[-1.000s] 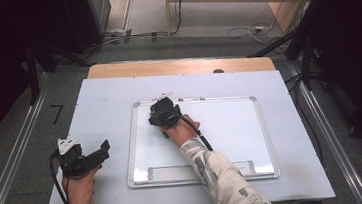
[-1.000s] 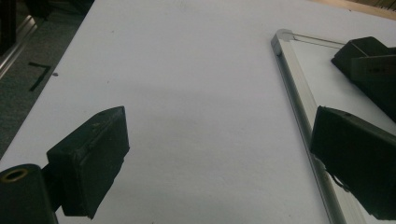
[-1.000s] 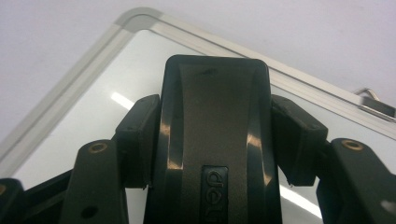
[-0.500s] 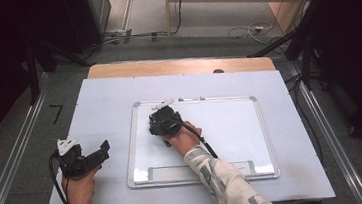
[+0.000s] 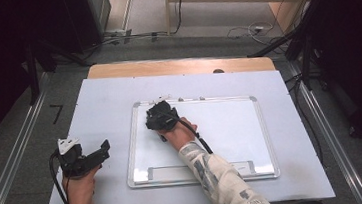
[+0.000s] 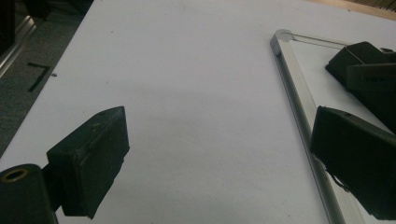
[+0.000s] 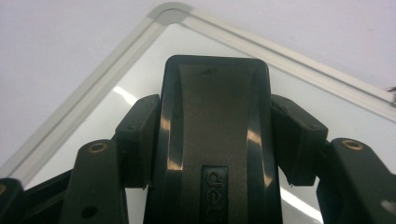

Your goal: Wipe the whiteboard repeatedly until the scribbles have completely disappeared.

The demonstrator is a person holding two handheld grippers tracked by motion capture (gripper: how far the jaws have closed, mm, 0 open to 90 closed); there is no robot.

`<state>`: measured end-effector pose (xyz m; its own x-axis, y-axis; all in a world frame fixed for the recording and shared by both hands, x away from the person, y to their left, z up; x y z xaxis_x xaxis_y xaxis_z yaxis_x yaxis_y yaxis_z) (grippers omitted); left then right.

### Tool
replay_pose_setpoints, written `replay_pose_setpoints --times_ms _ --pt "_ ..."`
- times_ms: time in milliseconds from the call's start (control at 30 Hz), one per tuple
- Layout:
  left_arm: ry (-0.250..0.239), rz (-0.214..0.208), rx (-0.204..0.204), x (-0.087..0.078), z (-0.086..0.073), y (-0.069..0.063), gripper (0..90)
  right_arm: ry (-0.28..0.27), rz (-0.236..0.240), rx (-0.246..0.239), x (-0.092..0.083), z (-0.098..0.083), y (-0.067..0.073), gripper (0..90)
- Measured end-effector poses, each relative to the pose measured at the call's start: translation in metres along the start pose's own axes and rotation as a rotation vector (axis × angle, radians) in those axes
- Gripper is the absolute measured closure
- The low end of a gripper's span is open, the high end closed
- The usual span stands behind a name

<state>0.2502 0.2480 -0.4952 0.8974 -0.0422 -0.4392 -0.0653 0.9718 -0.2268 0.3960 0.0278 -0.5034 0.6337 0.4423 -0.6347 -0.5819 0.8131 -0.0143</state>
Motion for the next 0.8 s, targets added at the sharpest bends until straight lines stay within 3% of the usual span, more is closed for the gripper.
replay_pose_setpoints --times_ms 367,600,800 --pt "0.000 -0.007 0.003 0.002 0.000 -0.002 5.3 -0.015 0.082 -0.053 -0.024 -0.022 0.029 37.0" --pt "0.005 -0.010 0.011 0.005 0.001 -0.004 5.3 -0.016 0.111 -0.062 -0.035 -0.031 0.032 37.0" --pt "0.007 -0.015 0.013 0.006 0.001 -0.005 5.3 -0.010 0.131 -0.035 -0.038 -0.032 0.030 37.1"
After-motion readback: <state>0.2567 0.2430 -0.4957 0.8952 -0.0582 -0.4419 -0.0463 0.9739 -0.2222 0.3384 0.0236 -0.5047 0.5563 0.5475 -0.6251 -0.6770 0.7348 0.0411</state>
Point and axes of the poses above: each handheld gripper's, and its own axes: x roughly forward along the jaws, z roughly out of its top, y roughly to its left, the point moved 2 cm from there along x, roughly forward along the jaws, and after that the axes turned 8 degrees about -y, right-handed, at the moved point
